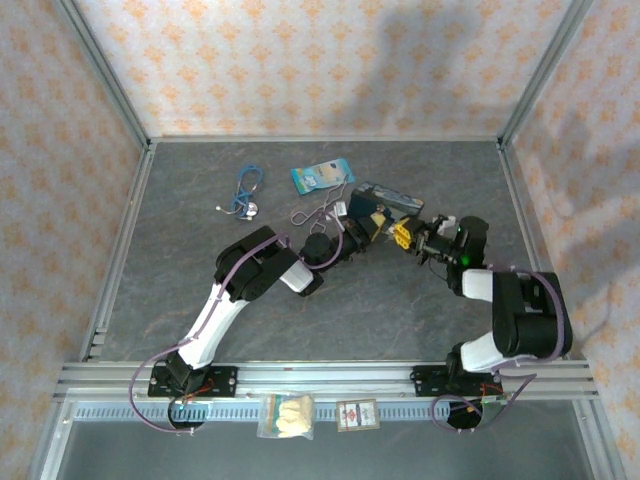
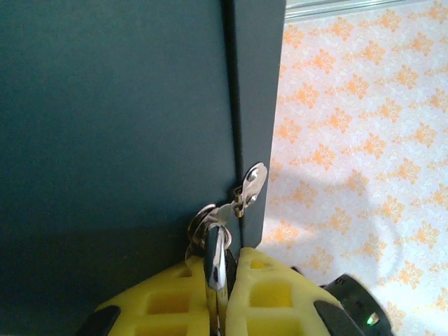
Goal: Unlock the padlock with the key
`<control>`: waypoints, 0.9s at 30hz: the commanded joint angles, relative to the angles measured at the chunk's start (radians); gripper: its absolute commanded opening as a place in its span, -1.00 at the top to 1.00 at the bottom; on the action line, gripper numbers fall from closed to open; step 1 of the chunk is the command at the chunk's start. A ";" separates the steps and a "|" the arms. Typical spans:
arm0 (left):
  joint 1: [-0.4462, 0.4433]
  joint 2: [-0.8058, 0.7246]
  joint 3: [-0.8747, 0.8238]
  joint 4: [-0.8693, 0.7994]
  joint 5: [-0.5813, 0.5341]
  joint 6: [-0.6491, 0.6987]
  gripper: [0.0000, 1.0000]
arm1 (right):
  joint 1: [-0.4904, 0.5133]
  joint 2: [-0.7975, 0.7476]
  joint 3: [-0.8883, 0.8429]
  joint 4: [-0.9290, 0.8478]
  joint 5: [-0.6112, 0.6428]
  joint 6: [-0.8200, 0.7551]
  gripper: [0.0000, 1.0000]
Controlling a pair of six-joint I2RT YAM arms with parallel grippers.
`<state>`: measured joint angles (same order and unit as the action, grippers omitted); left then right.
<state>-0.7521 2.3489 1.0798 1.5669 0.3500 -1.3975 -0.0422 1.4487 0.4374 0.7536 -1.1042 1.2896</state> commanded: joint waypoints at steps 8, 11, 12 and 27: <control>-0.035 -0.044 -0.032 0.035 0.033 0.022 1.00 | -0.008 -0.121 0.086 -0.371 0.244 -0.448 0.21; -0.034 -0.061 -0.042 -0.025 0.013 0.010 1.00 | 0.013 -0.163 0.107 -0.486 0.320 -0.581 0.20; -0.033 -0.068 -0.042 -0.058 0.010 0.013 1.00 | 0.018 -0.178 0.115 -0.518 0.344 -0.622 0.19; -0.056 -0.134 0.046 -0.734 -0.065 0.270 1.00 | 0.068 -0.247 0.130 -0.653 0.477 -0.803 0.14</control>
<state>-0.7933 2.2528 1.0882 0.9760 0.3229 -1.2057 0.0067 1.2236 0.5297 0.1432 -0.6880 0.5587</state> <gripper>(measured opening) 0.075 0.427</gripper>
